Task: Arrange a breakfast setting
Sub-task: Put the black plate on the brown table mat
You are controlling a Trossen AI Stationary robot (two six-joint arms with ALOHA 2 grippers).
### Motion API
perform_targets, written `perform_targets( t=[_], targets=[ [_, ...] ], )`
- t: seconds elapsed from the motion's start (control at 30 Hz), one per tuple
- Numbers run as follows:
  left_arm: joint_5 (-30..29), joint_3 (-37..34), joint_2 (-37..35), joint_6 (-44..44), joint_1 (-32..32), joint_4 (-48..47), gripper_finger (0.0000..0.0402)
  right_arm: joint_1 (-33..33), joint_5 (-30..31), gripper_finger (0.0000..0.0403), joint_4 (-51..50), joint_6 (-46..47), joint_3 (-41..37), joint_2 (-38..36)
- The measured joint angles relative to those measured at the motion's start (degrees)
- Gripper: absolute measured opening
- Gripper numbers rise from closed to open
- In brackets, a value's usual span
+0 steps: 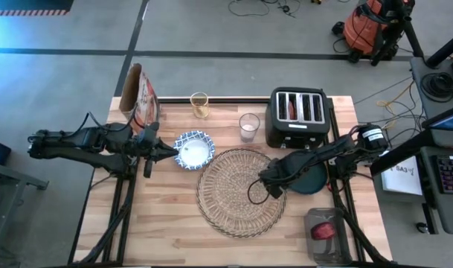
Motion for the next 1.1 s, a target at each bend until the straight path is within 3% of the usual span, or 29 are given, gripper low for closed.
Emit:
perform_targets(
  t=[0.27, 0.5, 0.67, 0.83, 1.1],
  targets=[
    [-0.1, 0.0, -0.2, 0.0, 0.0, 0.0, 0.0000, 0.1, -2.9, 0.0012, -0.9, -4.2, 3.5, 0.0],
    [-0.1, 0.0, -0.8, 0.3, 0.0, 0.0, 0.0000, 2.9, -3.5, 0.0009, -0.4, -22.4, 9.5, 0.0],
    [-0.1, 0.0, -1.2, 0.5, 0.0, 0.0, 0.0000, 4.7, -2.6, 0.0009, -0.2, -29.8, 13.5, 0.0],
    [-0.1, 0.0, -1.8, 0.5, 0.0, 0.0, 0.0000, 7.0, 2.0, 0.0008, -0.3, -33.2, 15.9, 0.0],
    [-0.2, 0.0, -2.4, 0.4, 0.0, 0.0, 0.0000, 11.0, 2.8, 0.0008, 1.3, -40.2, 18.4, 0.0]
  ],
)
